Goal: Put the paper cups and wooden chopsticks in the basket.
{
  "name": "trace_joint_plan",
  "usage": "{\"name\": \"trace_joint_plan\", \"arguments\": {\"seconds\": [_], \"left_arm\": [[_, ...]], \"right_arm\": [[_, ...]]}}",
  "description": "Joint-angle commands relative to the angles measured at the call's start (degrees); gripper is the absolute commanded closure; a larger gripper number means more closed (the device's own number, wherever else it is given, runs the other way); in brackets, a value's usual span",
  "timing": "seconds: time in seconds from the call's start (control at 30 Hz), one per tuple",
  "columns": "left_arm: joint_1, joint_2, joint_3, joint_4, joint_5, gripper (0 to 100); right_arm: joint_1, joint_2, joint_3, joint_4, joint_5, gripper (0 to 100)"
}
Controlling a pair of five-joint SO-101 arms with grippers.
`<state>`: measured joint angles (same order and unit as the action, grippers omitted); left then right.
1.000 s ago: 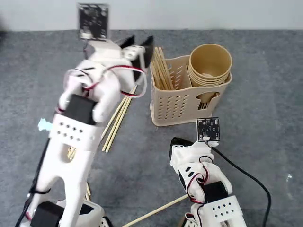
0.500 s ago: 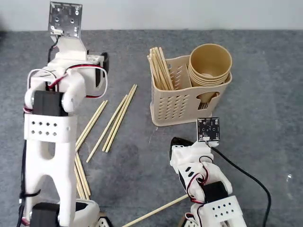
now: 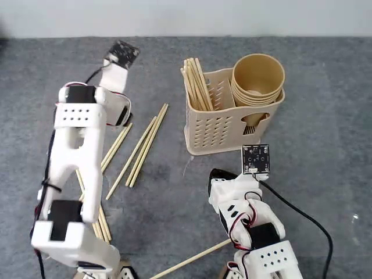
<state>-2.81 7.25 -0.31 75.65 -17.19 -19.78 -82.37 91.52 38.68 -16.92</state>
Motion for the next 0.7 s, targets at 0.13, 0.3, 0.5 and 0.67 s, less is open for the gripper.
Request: {"name": "trace_joint_plan", "arguments": {"seconds": [0.13, 0.3, 0.5, 0.67], "left_arm": [[-0.44, 8.26, -1.45, 0.7, -6.77, 85], [-2.46, 11.69, -2.15, 0.79, -10.29, 84], [-5.8, 17.14, -7.25, 5.27, -11.6, 80], [-5.89, 25.32, -13.76, 9.14, -11.6, 80]], "right_arm": [[0.31, -0.84, -0.18, -0.31, -0.26, 98.8], [0.31, -0.84, -0.18, -0.31, -0.26, 98.8], [0.31, -0.84, -0.18, -0.31, -0.26, 98.8], [0.31, -0.84, -0.18, -0.31, -0.26, 98.8]]}}
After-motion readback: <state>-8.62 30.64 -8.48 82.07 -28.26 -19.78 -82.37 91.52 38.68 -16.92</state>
